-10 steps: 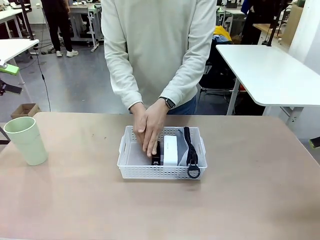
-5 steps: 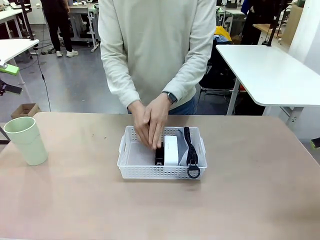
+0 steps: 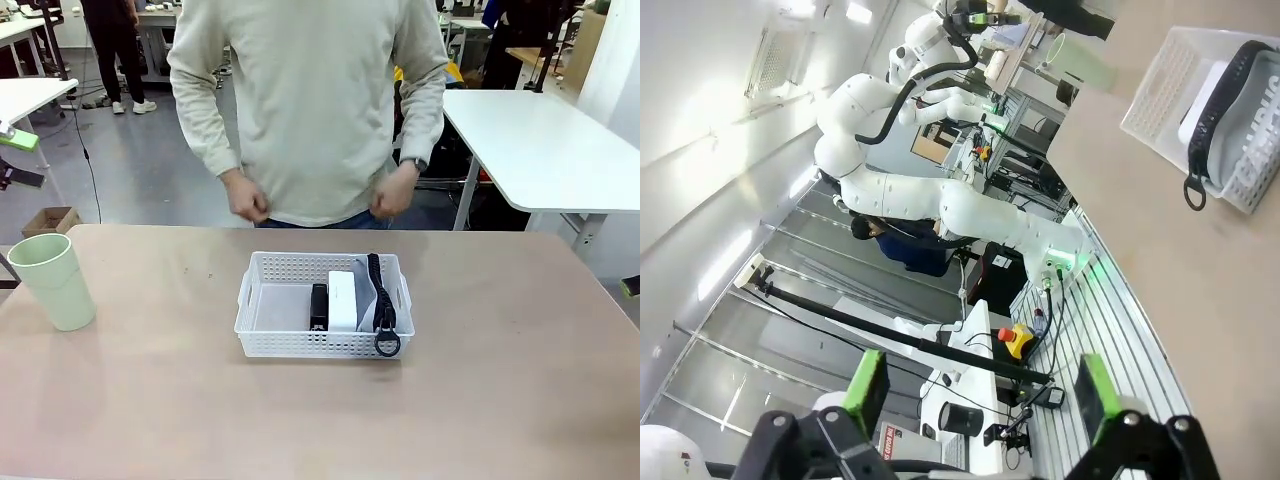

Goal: Efficiently arrange items inside the basket to fit them all.
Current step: Pick up the Reusable plastic cup and place it inside the Organizing basket.

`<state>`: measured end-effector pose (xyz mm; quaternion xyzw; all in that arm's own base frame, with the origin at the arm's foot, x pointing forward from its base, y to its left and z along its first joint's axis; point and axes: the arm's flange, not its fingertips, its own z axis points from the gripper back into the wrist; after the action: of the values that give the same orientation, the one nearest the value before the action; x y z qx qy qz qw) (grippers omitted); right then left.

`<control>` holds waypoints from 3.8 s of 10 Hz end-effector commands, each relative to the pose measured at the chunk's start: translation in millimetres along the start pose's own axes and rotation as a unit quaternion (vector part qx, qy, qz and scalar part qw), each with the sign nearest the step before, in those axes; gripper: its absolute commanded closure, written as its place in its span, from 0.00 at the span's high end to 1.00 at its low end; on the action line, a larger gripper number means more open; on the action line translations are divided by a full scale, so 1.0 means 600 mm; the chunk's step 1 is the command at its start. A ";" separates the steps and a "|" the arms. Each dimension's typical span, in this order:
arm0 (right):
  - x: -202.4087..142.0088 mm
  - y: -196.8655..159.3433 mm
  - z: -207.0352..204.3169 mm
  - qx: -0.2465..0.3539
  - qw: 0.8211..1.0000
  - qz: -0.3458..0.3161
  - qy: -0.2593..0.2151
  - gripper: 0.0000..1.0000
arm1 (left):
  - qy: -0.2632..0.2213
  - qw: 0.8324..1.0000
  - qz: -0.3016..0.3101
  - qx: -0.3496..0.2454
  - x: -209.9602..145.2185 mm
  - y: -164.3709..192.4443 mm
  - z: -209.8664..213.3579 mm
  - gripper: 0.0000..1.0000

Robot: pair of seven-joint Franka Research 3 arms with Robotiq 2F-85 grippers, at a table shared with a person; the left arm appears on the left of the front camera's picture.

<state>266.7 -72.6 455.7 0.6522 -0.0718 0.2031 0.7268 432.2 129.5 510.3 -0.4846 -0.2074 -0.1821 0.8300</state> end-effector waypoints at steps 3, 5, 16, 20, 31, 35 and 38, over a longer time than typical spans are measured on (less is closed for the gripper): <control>-0.001 0.003 -0.001 0.007 1.000 -0.002 -0.003 1.00 | -0.110 0.944 -0.242 0.195 -0.007 0.062 0.016 1.00; -0.001 0.003 -0.001 0.007 1.000 -0.002 -0.003 1.00 | -0.153 0.942 -0.215 0.205 -0.009 0.069 0.093 1.00; -0.001 0.003 -0.001 0.007 1.000 -0.002 -0.003 1.00 | 0.139 0.917 -0.358 0.113 -0.131 0.146 0.124 1.00; -0.001 0.003 -0.001 0.007 1.000 -0.002 -0.003 1.00 | 0.178 0.916 -0.343 0.109 -0.128 0.141 0.130 1.00; -0.001 0.003 -0.001 0.007 1.000 -0.002 -0.003 1.00 | 0.131 0.883 -0.437 0.110 -0.220 0.322 0.009 1.00; -0.001 0.003 -0.001 0.007 1.000 -0.002 -0.003 1.00 | 0.157 0.873 -0.447 0.115 -0.227 0.349 -0.021 1.00; -0.001 0.003 -0.001 0.007 1.000 -0.002 -0.003 1.00 | 0.139 0.870 -0.456 0.124 -0.228 0.352 -0.045 1.00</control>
<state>266.5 -72.8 454.7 0.6529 -0.0700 0.2012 0.7269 430.7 221.3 281.2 -0.2190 -0.2823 -0.5788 0.7330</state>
